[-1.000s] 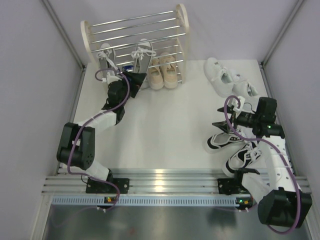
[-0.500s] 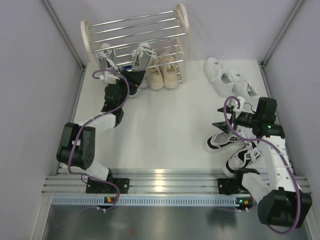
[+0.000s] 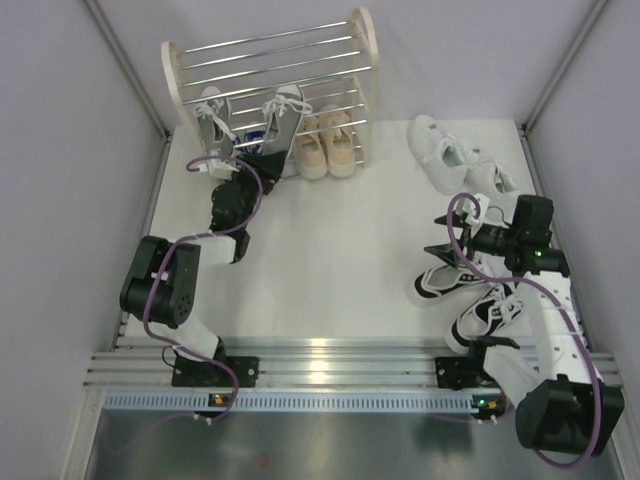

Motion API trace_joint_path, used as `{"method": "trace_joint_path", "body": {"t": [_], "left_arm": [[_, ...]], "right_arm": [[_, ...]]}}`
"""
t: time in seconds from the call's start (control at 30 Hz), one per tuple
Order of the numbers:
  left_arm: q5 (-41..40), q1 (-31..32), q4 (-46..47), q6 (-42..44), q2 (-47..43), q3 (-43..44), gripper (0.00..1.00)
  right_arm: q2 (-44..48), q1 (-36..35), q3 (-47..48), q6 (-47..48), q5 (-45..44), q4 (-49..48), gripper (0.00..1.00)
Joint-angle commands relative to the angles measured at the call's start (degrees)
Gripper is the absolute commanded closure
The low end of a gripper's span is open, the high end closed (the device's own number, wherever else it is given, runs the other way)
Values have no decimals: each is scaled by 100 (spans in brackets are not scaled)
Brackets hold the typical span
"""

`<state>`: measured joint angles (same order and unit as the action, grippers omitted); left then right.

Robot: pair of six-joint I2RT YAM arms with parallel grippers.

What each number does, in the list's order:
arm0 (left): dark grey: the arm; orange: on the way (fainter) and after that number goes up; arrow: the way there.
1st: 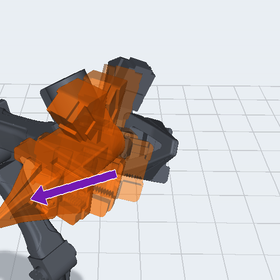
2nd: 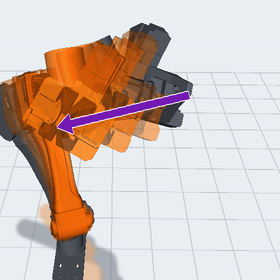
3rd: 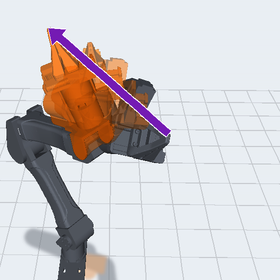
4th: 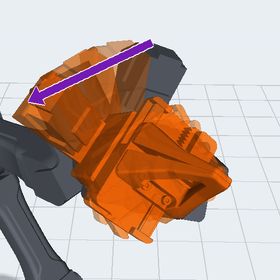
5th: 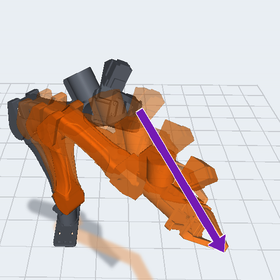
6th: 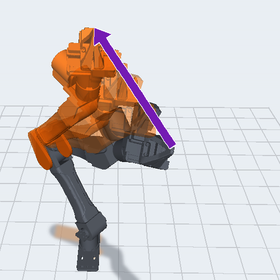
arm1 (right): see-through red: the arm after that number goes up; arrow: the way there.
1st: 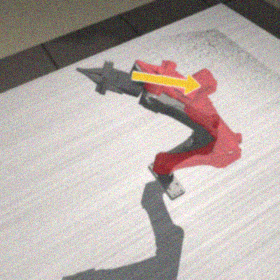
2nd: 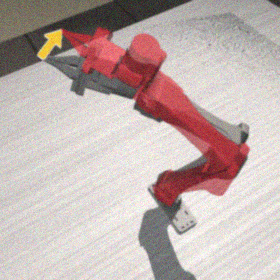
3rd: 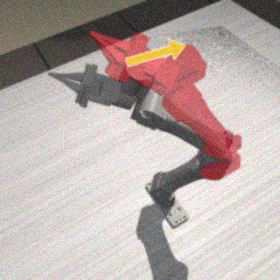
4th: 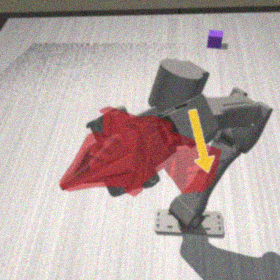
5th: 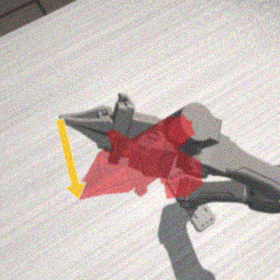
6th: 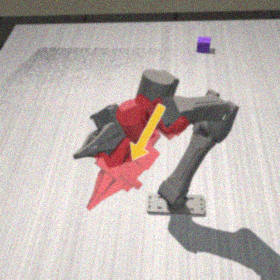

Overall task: Place and organize the shoes onto the shoe shelf
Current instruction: Adjust the shoe at the shoe shelf.

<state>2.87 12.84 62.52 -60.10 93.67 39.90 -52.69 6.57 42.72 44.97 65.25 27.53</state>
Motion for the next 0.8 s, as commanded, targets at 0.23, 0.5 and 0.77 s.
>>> {"method": "trace_joint_path", "body": {"t": [0.23,0.5,0.77], "left_arm": [[-235,17,1086,253,406,246,36],[-533,17,1517,113,670,291,79],[-797,17,1771,323,389,88,100]], "right_arm": [[-22,108,-18,223,304,33,31],[-31,108,-9,284,295,95,31],[-40,108,8,319,286,121,31]]}}
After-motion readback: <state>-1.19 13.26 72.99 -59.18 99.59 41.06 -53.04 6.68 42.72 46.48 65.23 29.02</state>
